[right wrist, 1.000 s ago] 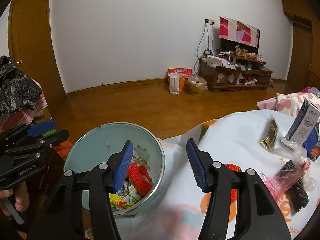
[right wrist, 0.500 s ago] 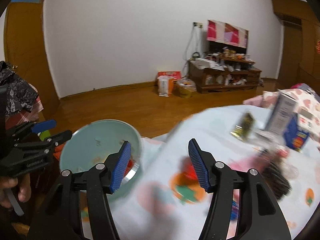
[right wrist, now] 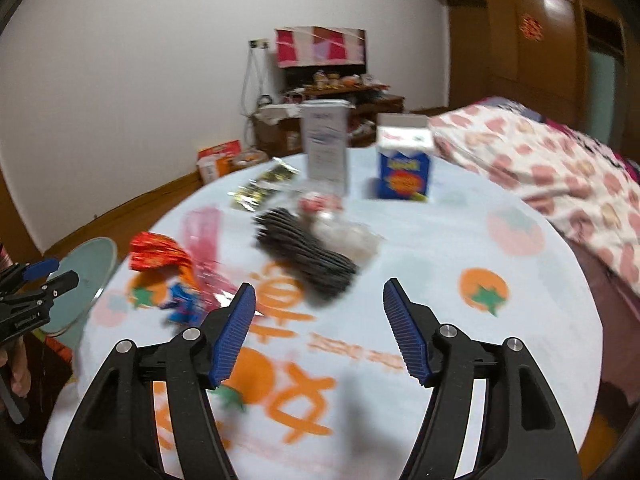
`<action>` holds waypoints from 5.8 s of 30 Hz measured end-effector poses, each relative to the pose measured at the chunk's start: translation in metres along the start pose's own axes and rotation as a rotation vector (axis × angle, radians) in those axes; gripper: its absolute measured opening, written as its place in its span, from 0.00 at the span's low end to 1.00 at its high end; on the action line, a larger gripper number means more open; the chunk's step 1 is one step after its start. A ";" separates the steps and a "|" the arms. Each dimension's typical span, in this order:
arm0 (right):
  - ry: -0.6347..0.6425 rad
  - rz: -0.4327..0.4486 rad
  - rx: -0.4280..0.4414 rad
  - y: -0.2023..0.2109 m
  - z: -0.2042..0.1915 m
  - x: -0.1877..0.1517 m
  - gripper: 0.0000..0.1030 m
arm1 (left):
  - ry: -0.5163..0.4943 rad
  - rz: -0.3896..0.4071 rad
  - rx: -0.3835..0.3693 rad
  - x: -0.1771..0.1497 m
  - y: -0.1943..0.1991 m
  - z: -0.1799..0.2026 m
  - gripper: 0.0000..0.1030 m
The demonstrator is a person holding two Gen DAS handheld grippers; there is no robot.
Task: Collect trash
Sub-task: 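Grasp the orange-and-blue candy wrapper with the left tool, then lift the wrapper over the bin with left tool while right tool grasps pink bag, then hold the candy wrapper and pink bag above the blue bin with both tools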
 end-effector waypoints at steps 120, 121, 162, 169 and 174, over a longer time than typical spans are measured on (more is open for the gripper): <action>0.312 -0.107 0.214 -0.065 -0.194 0.029 0.26 | 0.199 -0.011 0.169 -0.030 0.024 -0.137 0.05; 0.317 -0.106 0.217 -0.066 -0.198 0.029 0.26 | 0.201 -0.012 0.171 -0.030 0.024 -0.138 0.05; 0.426 -0.105 0.295 -0.076 -0.270 0.030 0.26 | 0.271 -0.006 0.237 -0.034 0.033 -0.160 0.05; 0.437 -0.106 0.304 -0.077 -0.277 0.030 0.26 | 0.282 -0.008 0.247 -0.034 0.034 -0.162 0.05; 0.446 -0.106 0.310 -0.077 -0.284 0.030 0.26 | 0.286 -0.012 0.252 -0.033 0.032 -0.162 0.05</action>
Point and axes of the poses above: each gripper's, at about its wrist camera, not at the fingertips, and y roughly against the way its jaws point, z to its right, x to its top, the point moved 3 cm from there along -y, roughly the way its jaws point, and after that the axes turned 5 degrees about -z, right-handed, at the moved point
